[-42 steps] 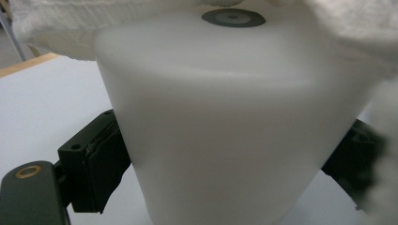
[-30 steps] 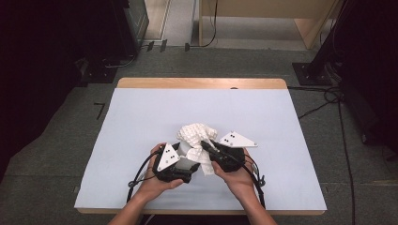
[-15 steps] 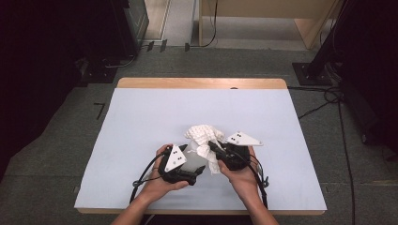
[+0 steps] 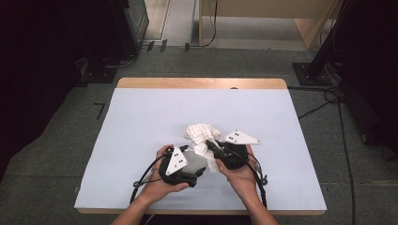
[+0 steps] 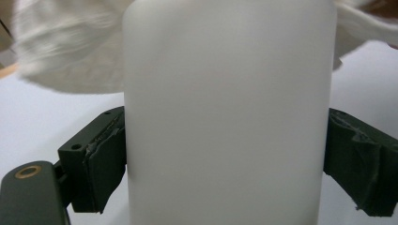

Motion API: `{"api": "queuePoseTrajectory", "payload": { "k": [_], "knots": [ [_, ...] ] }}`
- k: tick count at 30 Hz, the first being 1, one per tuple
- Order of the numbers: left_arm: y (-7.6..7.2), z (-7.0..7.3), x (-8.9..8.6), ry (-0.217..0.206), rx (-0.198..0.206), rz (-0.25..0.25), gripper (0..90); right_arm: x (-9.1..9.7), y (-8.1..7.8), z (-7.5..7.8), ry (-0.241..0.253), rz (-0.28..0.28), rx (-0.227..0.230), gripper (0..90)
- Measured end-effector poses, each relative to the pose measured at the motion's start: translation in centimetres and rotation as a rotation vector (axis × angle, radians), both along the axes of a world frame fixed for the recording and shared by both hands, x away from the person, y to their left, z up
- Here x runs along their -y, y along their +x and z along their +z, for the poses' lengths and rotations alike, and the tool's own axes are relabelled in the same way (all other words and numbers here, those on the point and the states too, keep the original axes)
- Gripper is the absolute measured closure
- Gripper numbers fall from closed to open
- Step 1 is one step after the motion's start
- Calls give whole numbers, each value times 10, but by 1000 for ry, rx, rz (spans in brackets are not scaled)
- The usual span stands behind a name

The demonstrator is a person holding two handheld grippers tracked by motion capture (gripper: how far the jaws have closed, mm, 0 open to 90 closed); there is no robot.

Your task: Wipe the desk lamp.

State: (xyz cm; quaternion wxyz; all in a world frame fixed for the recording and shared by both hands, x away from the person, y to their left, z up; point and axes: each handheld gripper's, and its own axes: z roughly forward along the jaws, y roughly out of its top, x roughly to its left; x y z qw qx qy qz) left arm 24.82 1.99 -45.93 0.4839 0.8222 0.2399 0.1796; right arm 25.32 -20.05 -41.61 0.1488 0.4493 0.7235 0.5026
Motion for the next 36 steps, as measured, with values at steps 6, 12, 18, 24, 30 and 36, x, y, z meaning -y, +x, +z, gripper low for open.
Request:
{"api": "queuePoseTrajectory", "payload": {
  "k": [6, 12, 18, 24, 30, 36],
  "knots": [
    [-7, -1, 5, 28, 65, 0, 89, -5, -12, 10, 68, 99, 45, 809],
    [-7, -1, 5, 14, 57, 3, 89, -9, -3, 7, 5, 46, 77, 808],
    [-3, -2, 2, 10, 69, 30, 89, -5, -9, 9, 87, 132, 48, 813],
    [-7, -3, 7, 19, 81, 16, 89, -19, -9, 14, 33, 112, 85, 813],
    [-3, -3, 1, 3, 78, 28, 89, 2, 1, 8, 59, 76, -2, 813],
    [-10, -4, 8, 26, 118, 8, 90, -17, -8, 17, 60, 147, 46, 812]
  ]
}}
